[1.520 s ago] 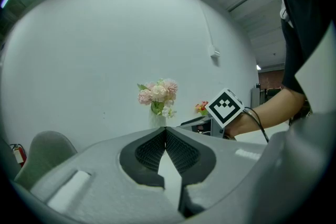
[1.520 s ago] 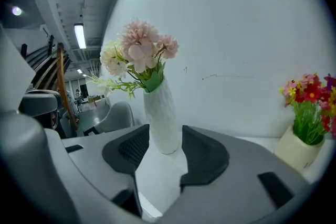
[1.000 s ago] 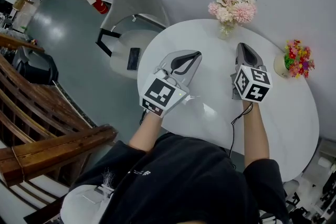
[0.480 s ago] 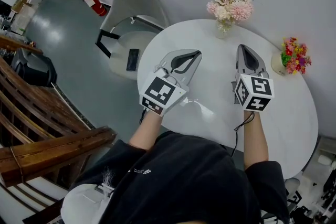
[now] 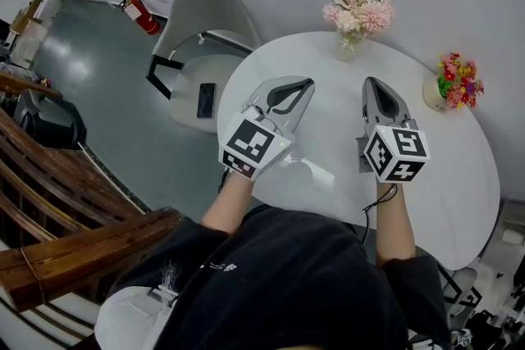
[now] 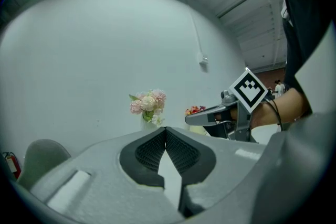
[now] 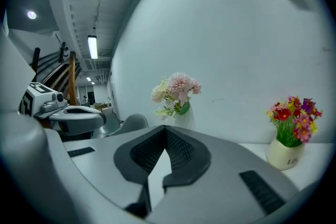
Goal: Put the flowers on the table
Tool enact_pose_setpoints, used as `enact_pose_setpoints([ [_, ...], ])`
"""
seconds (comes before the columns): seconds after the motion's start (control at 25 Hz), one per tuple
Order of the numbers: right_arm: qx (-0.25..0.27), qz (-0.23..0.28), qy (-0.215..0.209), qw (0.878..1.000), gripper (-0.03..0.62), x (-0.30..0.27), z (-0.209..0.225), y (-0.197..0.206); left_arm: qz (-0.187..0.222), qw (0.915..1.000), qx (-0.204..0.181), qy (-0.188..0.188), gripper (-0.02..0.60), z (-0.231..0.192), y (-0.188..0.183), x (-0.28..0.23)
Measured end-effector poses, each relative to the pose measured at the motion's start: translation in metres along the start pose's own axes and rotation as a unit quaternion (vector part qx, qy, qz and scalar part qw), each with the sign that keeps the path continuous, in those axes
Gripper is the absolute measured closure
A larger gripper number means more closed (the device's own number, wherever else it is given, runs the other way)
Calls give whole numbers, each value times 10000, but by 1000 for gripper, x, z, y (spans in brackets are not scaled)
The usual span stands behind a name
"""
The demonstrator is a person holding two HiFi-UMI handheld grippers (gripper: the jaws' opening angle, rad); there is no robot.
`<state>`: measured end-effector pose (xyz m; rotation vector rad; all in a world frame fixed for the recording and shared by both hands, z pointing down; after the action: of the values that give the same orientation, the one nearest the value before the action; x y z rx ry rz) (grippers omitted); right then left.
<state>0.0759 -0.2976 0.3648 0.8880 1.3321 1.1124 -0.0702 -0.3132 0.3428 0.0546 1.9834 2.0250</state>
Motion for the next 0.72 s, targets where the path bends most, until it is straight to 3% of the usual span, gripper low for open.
enact_pose_setpoints([
  [0.36, -207, 201, 259, 9992, 583, 24, -12, -8, 33, 9989, -149, 436, 577, -1, 1, 4],
  [0.72, -120, 226, 122, 9996, 583, 50, -13, -13, 135, 9984, -256, 490, 577, 20, -12, 1],
])
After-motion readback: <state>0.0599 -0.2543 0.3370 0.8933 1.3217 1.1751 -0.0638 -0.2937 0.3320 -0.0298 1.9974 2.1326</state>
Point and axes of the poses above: the fingertips, and each gripper's own axes: x backward along the fingers, z to its right, y out of its underside, the point moved 3 cm from there along x, backward along the fingers, and after that the axes turned 13 degrees about y, right-handed, at the moved point
